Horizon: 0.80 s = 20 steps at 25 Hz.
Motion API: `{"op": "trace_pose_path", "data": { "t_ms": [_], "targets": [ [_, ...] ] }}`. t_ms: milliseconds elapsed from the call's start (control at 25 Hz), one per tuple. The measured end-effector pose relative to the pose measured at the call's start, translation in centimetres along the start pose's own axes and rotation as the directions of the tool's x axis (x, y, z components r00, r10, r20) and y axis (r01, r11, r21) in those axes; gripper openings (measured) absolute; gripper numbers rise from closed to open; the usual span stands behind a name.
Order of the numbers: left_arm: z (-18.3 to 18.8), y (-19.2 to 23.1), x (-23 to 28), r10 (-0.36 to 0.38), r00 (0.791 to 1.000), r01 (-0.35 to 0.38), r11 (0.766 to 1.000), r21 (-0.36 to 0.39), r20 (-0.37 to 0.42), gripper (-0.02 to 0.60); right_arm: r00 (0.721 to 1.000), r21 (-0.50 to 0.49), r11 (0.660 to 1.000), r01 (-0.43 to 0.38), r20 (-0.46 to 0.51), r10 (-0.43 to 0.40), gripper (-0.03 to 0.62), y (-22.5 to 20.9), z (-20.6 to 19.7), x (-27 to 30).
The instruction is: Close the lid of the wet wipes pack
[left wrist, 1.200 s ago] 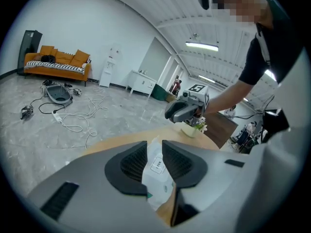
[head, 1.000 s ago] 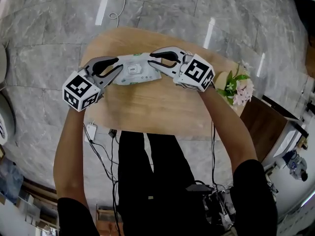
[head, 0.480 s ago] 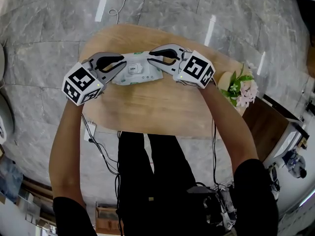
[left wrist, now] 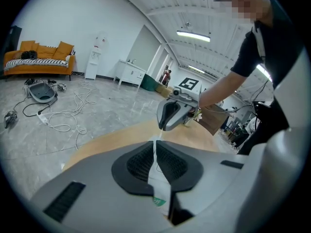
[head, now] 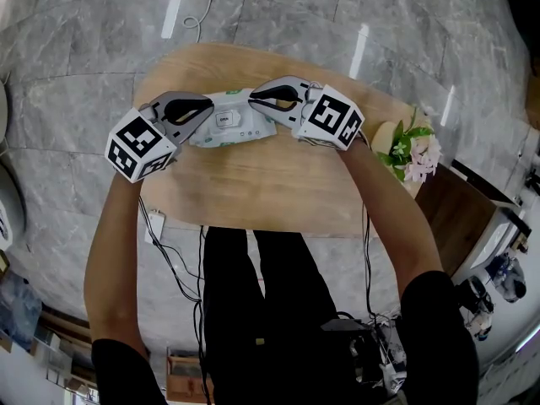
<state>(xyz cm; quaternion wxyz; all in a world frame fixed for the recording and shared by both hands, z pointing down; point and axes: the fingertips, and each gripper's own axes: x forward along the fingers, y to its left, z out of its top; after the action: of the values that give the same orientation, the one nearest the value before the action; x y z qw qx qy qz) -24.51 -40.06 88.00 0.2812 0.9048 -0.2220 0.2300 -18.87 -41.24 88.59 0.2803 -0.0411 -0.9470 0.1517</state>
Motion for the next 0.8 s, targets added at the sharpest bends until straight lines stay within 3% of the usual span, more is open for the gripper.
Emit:
{"op": "trace_pose_path", "data": {
  "t_ms": [800],
  "targets": [
    [-2.4,-2.5,0.0,-0.009,1.0,0.008,0.999,-0.039,-0.015,0.028,0.999,0.044,0.999,-0.028,-0.031,0.029,0.034,3.2,-1.9,0.3]
  ]
}}
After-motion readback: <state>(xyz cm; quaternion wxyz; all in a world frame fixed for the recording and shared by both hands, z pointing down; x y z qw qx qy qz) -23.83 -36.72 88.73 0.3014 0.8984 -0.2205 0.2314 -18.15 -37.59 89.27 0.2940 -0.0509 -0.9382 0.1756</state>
